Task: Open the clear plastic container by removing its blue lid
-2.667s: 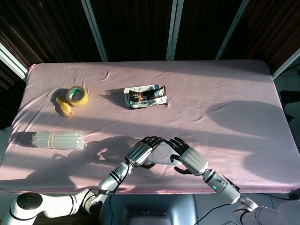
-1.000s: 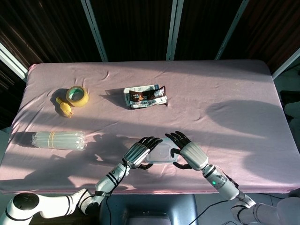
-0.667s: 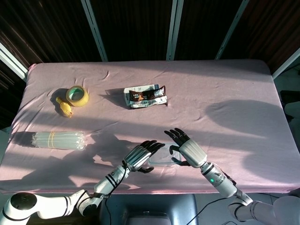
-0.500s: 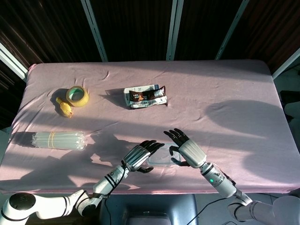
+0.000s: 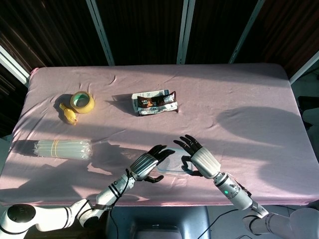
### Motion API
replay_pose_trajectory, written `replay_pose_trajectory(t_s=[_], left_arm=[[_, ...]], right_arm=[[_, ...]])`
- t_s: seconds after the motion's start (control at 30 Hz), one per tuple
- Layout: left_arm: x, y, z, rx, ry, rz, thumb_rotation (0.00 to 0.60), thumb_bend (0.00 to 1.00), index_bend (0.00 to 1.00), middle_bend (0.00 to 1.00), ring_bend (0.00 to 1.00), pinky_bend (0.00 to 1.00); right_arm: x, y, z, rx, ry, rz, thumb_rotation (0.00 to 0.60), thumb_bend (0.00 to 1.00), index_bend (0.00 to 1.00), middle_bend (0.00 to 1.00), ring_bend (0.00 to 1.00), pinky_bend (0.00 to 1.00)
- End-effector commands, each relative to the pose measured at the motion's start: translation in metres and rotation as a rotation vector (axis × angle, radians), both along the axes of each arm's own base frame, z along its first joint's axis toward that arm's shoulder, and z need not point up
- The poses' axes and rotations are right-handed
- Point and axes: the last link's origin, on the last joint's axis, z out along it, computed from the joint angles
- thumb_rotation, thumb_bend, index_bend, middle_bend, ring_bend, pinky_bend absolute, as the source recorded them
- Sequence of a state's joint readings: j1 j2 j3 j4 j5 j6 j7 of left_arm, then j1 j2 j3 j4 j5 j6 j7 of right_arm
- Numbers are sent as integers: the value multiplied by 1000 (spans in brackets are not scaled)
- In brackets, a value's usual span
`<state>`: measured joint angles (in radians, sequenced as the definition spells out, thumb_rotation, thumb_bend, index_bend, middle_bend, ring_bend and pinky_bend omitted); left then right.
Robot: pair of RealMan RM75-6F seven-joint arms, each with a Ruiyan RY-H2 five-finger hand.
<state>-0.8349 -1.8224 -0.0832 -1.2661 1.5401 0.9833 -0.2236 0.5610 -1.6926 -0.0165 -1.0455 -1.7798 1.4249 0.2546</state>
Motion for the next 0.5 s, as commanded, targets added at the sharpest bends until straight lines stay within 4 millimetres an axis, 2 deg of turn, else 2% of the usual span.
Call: replay_pose_trajectory(t_s=[0.03, 0.3, 0.5], left_arm=[[-3, 4, 5, 18, -11, -6, 600, 290, 0, 6, 0, 0], [-6, 9, 22, 56, -52, 2, 600, 289, 0, 0, 0, 0], [-21, 19, 44, 111, -40, 25, 600, 288, 0, 0, 0, 0]], right_arm=[[2, 0, 6, -18, -5, 14, 600, 551, 821, 211, 10, 0], [1, -1, 21, -54, -3, 20, 600, 551, 822, 211, 12, 0], [-7, -7, 40, -113, 29, 4, 600, 551, 822, 211, 13, 0]])
